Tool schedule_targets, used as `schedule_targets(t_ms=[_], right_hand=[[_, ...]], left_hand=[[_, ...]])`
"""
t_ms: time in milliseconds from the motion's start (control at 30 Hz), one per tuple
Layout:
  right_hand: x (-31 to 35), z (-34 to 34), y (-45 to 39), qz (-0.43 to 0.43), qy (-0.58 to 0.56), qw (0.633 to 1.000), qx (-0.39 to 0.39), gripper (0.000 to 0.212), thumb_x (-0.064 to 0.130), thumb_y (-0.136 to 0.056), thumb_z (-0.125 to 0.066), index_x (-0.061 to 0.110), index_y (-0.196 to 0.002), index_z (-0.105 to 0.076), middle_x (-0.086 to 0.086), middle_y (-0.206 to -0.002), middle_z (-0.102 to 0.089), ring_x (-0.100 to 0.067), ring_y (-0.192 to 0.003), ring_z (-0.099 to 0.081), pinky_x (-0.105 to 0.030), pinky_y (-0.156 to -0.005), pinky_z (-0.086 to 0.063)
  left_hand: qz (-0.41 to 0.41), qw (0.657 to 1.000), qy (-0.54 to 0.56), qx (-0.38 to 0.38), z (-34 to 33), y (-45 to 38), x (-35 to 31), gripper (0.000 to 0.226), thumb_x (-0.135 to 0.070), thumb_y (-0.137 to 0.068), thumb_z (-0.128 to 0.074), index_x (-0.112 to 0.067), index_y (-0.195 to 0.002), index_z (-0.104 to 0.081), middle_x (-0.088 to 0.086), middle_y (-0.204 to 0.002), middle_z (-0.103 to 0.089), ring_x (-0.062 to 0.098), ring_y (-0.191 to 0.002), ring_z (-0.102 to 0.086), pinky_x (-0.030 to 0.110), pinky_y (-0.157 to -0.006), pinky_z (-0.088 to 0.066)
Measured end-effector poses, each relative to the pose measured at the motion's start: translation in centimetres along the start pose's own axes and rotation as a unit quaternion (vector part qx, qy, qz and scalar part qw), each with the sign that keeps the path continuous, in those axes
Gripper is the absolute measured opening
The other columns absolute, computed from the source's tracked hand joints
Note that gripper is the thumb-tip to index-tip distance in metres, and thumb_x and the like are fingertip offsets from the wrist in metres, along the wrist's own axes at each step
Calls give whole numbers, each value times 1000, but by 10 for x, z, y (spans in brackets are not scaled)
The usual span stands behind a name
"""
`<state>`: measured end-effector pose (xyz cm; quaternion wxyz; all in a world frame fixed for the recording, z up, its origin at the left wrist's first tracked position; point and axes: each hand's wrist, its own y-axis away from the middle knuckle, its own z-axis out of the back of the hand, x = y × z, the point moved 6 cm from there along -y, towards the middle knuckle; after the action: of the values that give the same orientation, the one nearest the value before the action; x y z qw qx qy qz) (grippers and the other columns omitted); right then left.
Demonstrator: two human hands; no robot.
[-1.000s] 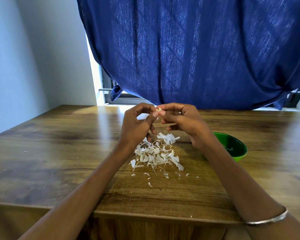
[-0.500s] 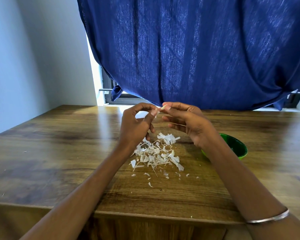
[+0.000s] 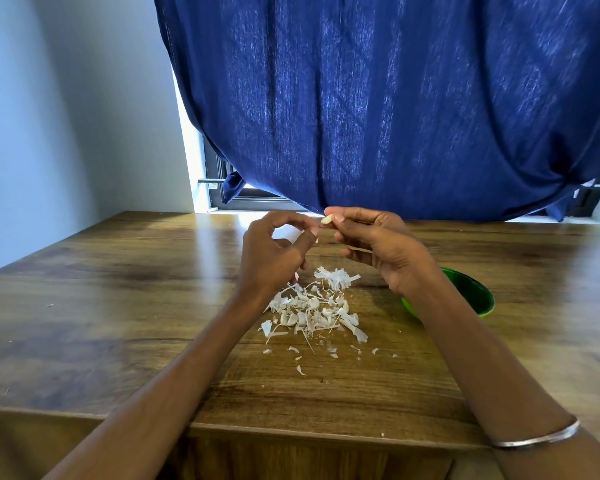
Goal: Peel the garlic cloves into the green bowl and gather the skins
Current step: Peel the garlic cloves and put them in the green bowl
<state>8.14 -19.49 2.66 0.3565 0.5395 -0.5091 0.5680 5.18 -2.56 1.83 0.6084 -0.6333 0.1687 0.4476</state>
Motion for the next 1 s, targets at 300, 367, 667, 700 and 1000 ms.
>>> schedule_targets(t_ms=[300, 367, 667, 700, 1000], right_hand=[[16, 36, 15, 0, 36, 996, -81, 21, 18, -84, -76, 18, -105, -78, 6, -93, -78, -5, -82, -65, -21, -67, -53], [27, 64, 27, 15, 127, 986, -109, 15, 21, -85, -76, 21, -100, -78, 8, -93, -78, -5, -82, -64, -21, -70, -51], [32, 127, 53, -37, 486, 870, -70, 11, 20, -78, -85, 28, -84, -81, 19, -83, -76, -1, -93, -69, -27, -87, -52], [29, 128, 54, -49, 493, 866, -65, 13, 19, -77, -85, 30, -82, -81, 20, -81, -76, -2, -94, -68, -27, -88, -51], [45, 109, 52, 41, 479, 871, -95, 18, 18, -83, -81, 37, -81, -79, 24, -85, -75, 2, -95, -67, -25, -85, -51]], left_hand=[[-185, 960, -205, 42, -6, 7, -8, 13, -21, -90, -70, -23, -103, -72, -12, -98, -64, 1, -62, -57, 30, -67, -53], [-177, 959, -214, 51, -7, 6, -8, 21, -20, -94, -68, -26, -113, -69, -14, -97, -68, -1, -64, -59, 33, -73, -57], [-147, 958, -237, 66, -11, 6, -5, 9, -22, -97, -63, -27, -101, -70, -13, -77, -70, 0, -54, -59, 34, -67, -57], [-143, 960, -233, 66, -9, 6, -4, 10, -22, -98, -63, -27, -102, -71, -13, -77, -70, 1, -54, -60, 35, -67, -57], [-165, 972, -167, -12, 10, 2, -1, 23, -18, -107, -52, -14, -116, -73, -1, -102, -74, 13, -78, -66, 37, -76, -56]])
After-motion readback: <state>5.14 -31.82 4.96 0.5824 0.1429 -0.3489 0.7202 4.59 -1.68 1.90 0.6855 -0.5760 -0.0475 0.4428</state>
